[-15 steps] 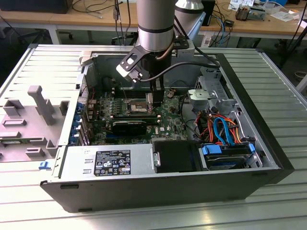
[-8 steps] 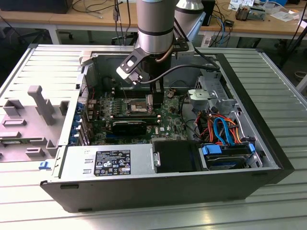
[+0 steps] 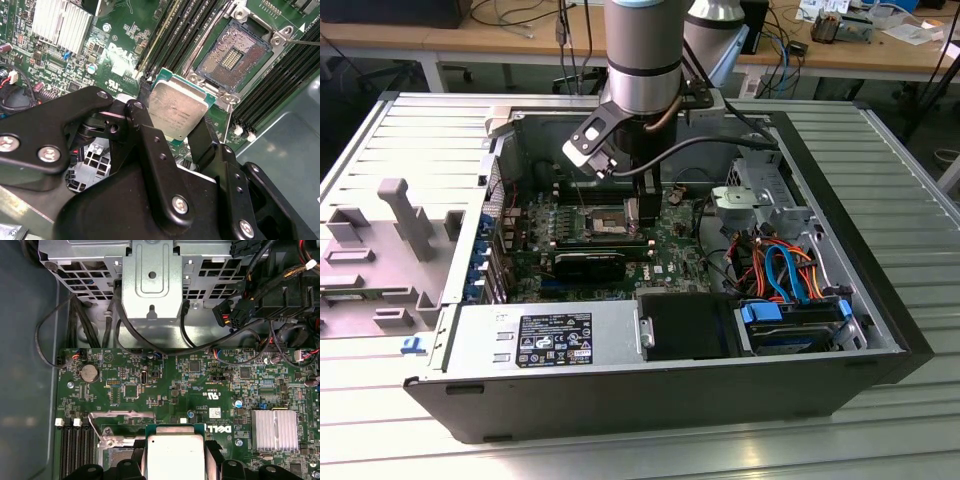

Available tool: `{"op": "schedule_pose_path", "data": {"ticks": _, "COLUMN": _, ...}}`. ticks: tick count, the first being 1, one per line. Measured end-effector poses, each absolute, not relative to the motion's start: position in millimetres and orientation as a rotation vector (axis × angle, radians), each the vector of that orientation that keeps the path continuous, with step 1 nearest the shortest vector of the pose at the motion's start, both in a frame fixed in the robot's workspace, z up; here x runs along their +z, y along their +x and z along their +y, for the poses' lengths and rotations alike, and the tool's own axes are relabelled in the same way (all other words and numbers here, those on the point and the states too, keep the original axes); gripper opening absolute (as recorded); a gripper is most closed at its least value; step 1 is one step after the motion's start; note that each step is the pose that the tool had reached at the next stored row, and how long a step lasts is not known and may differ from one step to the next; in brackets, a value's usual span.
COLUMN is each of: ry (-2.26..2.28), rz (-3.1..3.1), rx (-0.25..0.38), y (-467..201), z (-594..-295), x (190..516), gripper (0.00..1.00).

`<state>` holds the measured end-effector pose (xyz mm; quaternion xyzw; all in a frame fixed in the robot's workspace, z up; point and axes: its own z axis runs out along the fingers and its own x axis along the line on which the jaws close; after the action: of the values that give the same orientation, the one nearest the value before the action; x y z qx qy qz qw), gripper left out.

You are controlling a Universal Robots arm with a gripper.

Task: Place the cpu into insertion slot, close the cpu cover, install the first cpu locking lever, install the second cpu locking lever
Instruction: 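Place the cpu into insertion slot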

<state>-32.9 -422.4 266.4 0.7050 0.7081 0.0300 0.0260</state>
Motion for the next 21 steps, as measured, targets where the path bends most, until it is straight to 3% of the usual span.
{"op": "schedule_pose_path", "data": {"ticks": 21, "ry": 2.179, "rz": 2.189, "rx": 0.093, "y": -33.2, "z": -422.2, "x": 264.7, "gripper": 0.55}}
